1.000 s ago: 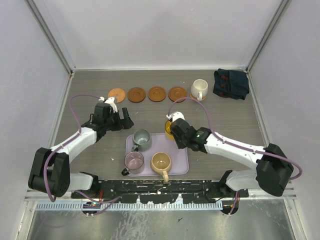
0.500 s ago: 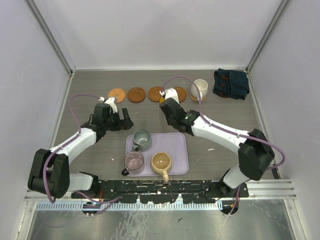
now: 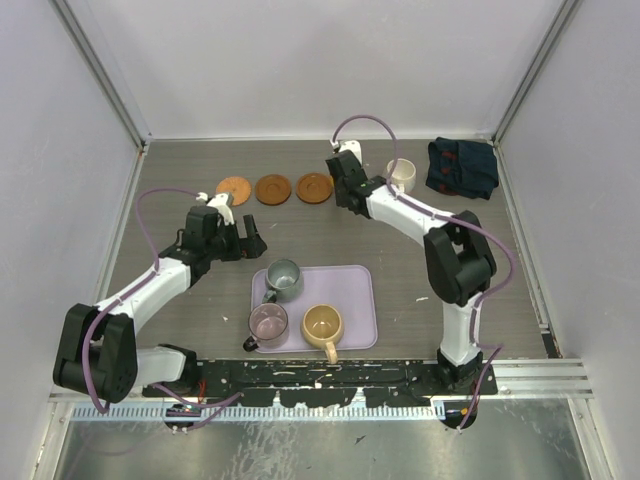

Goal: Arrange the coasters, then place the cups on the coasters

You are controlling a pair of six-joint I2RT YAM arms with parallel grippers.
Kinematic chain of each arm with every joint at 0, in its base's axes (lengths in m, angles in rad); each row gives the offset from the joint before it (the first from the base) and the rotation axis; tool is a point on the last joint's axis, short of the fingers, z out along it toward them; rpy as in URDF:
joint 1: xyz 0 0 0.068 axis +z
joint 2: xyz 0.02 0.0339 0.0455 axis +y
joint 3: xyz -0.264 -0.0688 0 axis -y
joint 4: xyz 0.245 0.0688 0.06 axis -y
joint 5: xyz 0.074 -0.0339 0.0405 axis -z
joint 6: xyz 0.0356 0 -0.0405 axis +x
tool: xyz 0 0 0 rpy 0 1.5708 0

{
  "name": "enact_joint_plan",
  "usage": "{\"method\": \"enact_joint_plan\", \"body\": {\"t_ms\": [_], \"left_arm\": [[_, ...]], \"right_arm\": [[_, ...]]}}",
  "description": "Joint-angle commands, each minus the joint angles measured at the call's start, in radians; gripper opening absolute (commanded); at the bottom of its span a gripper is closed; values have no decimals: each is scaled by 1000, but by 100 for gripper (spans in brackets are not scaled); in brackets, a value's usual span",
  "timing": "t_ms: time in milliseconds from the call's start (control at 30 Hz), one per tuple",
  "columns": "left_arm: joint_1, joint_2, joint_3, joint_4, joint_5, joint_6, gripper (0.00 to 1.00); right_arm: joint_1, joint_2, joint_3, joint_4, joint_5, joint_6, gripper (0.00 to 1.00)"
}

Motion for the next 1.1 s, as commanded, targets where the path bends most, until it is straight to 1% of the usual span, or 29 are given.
{"method": "enact_joint_plan", "body": {"t_ms": [0,267,467,833,900,1067], "left_arm": [[-2,-15,10,21,7,29,98],[-2,-4,15,21,1,34,98],[-2,1,21,19,-7,37,98],[-1,1,21,22,-8,36,98],[-2,32,21,22,-8,36,98],[-2,38,23,25,-8,36,98]], "right_arm": [[-27,41,142,53,-19,-19,1],[-94,96,229,-18,-47,-10,1],[-145,111,219,-33,-104,4,1],[-156,139,201,-24,-124,4,1],[-155,143,201,-19,-131,6,1],[-155,156,207,-17,-148,8,1]]}}
